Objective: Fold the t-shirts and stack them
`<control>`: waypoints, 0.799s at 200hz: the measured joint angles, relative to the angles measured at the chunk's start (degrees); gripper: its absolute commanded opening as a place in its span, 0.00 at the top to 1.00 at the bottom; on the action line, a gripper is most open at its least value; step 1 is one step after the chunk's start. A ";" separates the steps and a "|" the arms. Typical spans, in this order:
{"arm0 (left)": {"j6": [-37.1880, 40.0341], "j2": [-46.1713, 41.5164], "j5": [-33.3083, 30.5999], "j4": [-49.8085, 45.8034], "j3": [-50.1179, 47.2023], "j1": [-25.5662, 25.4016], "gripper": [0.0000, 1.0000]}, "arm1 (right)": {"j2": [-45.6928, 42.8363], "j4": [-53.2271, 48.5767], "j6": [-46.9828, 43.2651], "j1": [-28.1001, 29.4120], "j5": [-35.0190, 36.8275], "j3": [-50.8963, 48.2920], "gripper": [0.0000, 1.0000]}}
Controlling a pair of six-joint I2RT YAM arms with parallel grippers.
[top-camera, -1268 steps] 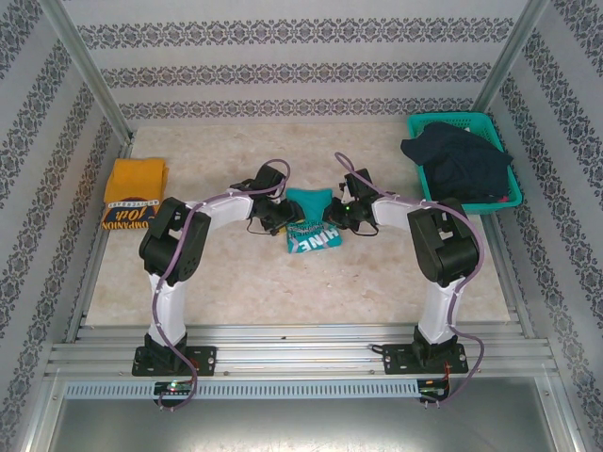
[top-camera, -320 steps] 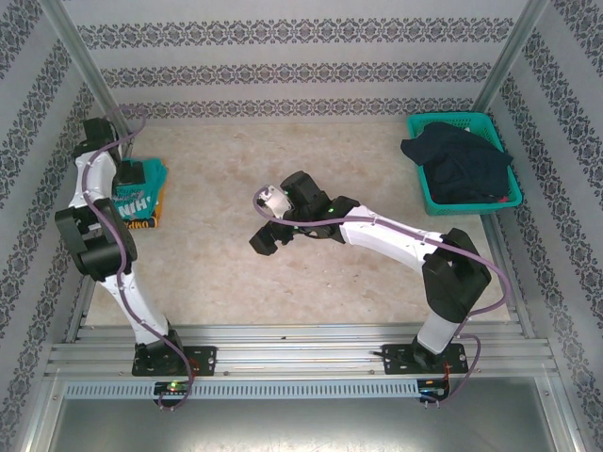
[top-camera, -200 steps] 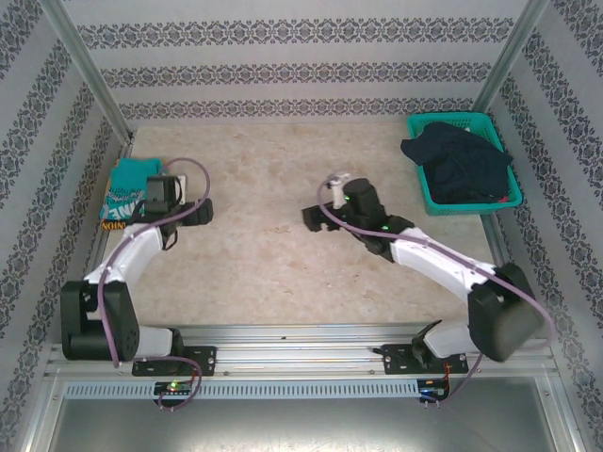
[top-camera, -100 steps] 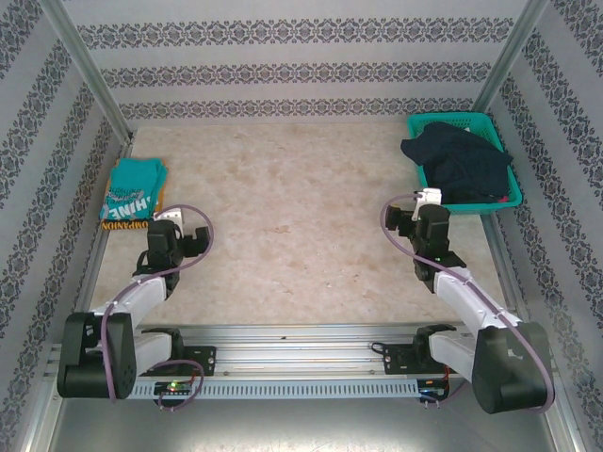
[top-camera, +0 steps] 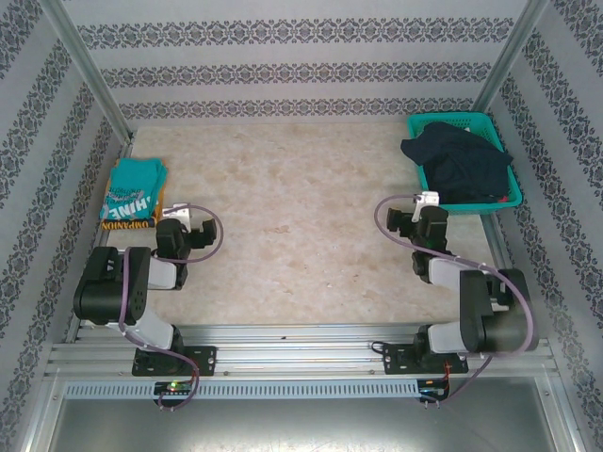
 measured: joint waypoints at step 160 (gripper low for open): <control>2.62 0.00 2.60 1.73 3.04 -0.17 0.00 | 5.51 9.99 -0.35 -0.02 -1.62 -1.18 0.02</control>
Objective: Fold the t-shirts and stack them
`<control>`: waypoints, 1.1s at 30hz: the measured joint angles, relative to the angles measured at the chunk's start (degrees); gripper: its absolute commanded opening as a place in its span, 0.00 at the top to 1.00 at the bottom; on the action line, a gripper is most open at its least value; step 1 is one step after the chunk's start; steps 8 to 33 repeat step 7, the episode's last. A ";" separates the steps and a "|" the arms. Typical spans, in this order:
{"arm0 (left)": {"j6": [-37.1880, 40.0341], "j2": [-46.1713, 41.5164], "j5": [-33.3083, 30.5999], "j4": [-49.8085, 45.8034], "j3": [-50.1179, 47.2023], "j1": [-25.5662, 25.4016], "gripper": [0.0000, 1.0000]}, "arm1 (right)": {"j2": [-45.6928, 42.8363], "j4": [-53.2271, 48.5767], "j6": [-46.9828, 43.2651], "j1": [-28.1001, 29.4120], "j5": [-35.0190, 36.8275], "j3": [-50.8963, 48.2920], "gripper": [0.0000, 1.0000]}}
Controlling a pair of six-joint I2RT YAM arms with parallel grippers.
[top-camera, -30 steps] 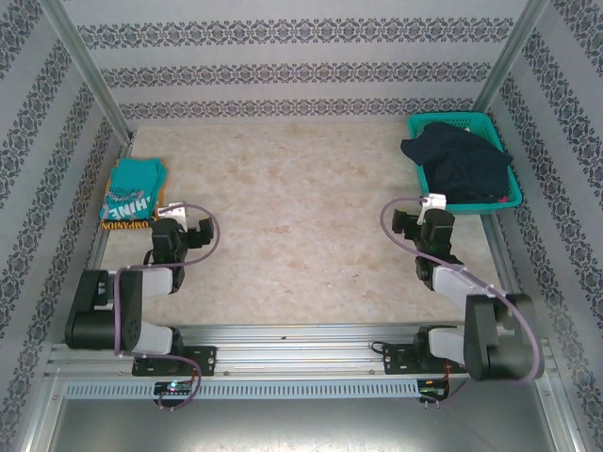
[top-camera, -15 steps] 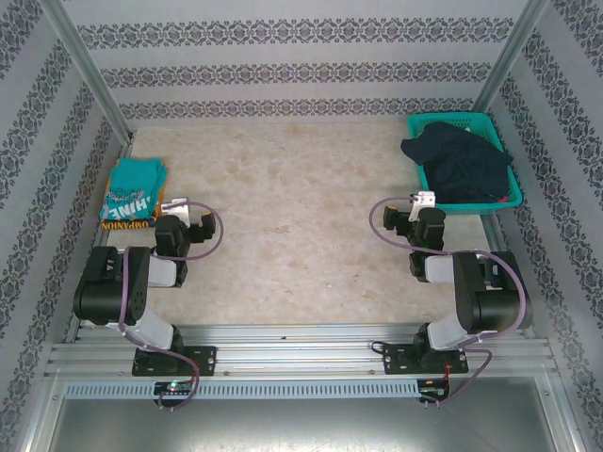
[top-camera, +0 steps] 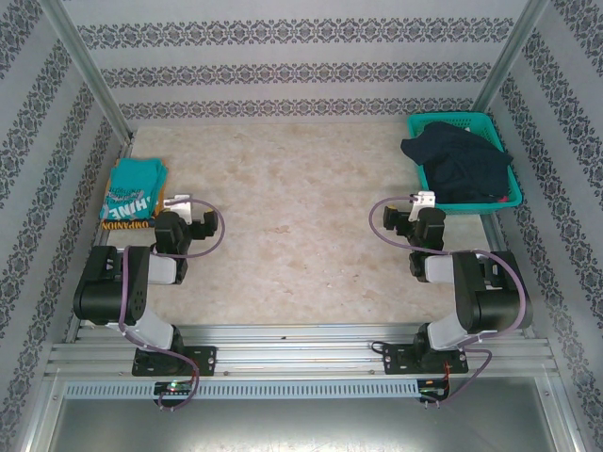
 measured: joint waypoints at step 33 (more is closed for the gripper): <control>0.15 0.00 0.33 -0.04 0.02 0.00 0.00 | 0.00 0.00 0.00 0.00 0.00 0.00 0.02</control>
